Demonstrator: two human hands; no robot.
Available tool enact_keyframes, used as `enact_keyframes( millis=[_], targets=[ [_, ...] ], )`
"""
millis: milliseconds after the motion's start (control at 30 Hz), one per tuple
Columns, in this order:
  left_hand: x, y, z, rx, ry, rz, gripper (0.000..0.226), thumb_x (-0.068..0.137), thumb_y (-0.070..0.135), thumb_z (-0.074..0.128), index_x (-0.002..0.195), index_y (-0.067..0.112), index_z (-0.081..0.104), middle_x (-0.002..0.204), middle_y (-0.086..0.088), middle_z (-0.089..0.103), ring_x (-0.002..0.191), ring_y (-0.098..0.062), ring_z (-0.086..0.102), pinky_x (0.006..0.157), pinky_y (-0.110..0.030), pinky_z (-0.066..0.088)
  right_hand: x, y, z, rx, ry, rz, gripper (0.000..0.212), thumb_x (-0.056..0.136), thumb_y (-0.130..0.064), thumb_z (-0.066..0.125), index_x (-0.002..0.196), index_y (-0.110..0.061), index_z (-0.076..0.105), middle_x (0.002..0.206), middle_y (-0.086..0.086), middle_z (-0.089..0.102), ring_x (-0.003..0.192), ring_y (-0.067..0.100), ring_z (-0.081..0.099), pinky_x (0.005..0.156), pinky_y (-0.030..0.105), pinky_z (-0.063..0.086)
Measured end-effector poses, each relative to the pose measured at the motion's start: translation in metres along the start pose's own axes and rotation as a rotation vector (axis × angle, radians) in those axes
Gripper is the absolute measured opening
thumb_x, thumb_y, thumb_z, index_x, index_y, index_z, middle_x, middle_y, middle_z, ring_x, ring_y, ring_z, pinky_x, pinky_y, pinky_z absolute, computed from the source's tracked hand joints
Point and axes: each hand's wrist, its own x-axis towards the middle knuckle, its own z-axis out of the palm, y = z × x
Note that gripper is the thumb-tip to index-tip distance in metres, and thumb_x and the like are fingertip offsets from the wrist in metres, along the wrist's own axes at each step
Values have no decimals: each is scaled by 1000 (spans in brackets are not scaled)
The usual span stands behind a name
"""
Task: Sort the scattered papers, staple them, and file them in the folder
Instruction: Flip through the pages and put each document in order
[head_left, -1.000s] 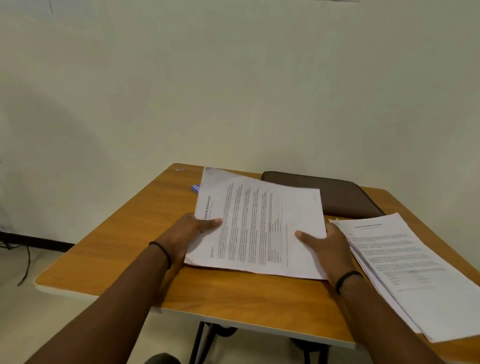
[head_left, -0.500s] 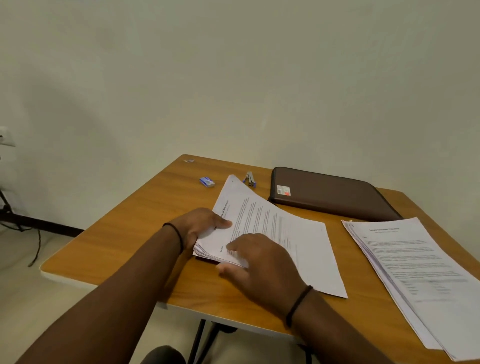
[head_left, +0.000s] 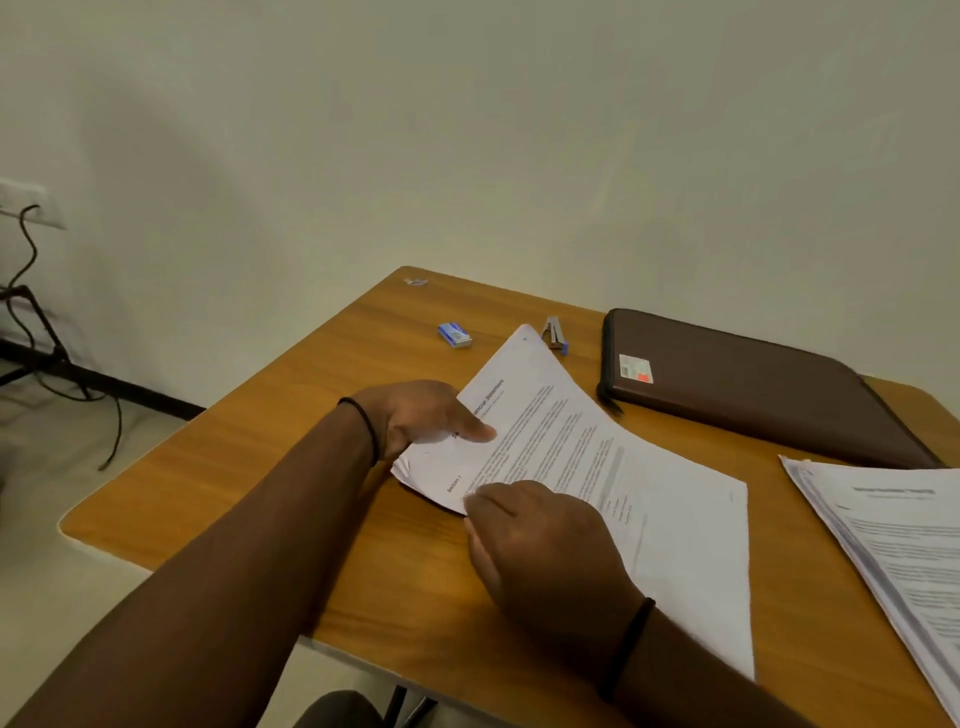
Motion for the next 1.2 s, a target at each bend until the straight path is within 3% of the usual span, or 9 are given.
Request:
enact_keyframes(
  millis=[200,400,567,667,800,900,1000,1100,1200],
  targets=[
    [5,-8,-8,-131,-135,-8,33,94,10,63,127,3,63,119,-13,71,96,-26,70,85,-35,55,11,2,5,15,44,3,26,92,-27,52,72,-17,66,60,-2,58,48,12,48,43,24,44],
    [11,-8,-9,-157,-180,36,32,96,16,62,125,3,63,119,-14,71,95,-25,71,84,-35,56,11,8,6,168,120,63,34,93,-31,48,65,-17,61,55,-4,53,45,9,44,42,25,45],
    [15,-15,-4,-579,-275,130,31,96,23,60,118,3,65,118,-20,69,96,-30,70,84,-40,58,9,10,21,261,76,132,30,93,-30,52,73,-16,69,64,-2,64,53,13,57,50,32,54],
    [22,-19,-2,-706,-345,146,45,91,39,62,120,6,66,117,-16,69,100,-29,69,89,-41,56,8,14,20,351,33,204,33,95,-40,53,79,-20,74,72,-6,69,62,10,62,58,33,57],
    [22,-19,-4,-764,-407,186,71,90,68,42,99,1,63,86,-11,72,79,-25,72,67,-30,59,12,16,7,579,-1,443,38,88,-59,61,73,-25,71,67,-19,64,64,7,62,54,19,52],
    [20,-21,-4,-745,-382,184,93,88,79,22,105,4,74,88,-11,74,80,-24,73,64,-31,60,9,14,3,825,44,612,25,84,-48,69,79,-24,70,71,-14,69,72,5,67,60,23,57],
    [19,-20,-4,-796,-407,163,100,85,82,23,129,1,60,97,-15,74,82,-28,74,62,-33,60,7,16,-2,914,176,711,11,90,-27,70,96,-28,60,69,-6,68,61,12,67,49,23,54],
    [18,-19,-7,-802,-403,146,101,85,82,22,136,1,53,93,-14,74,77,-27,74,59,-31,61,9,19,-3,824,275,647,27,94,-17,65,112,-32,54,65,-8,60,55,12,60,42,15,42],
    [22,-21,-9,-772,-403,141,99,85,82,29,143,5,49,113,-14,62,86,-26,69,66,-30,60,7,17,3,768,248,561,19,96,-18,62,113,-26,62,67,-18,56,61,10,61,44,15,44]
  ],
)
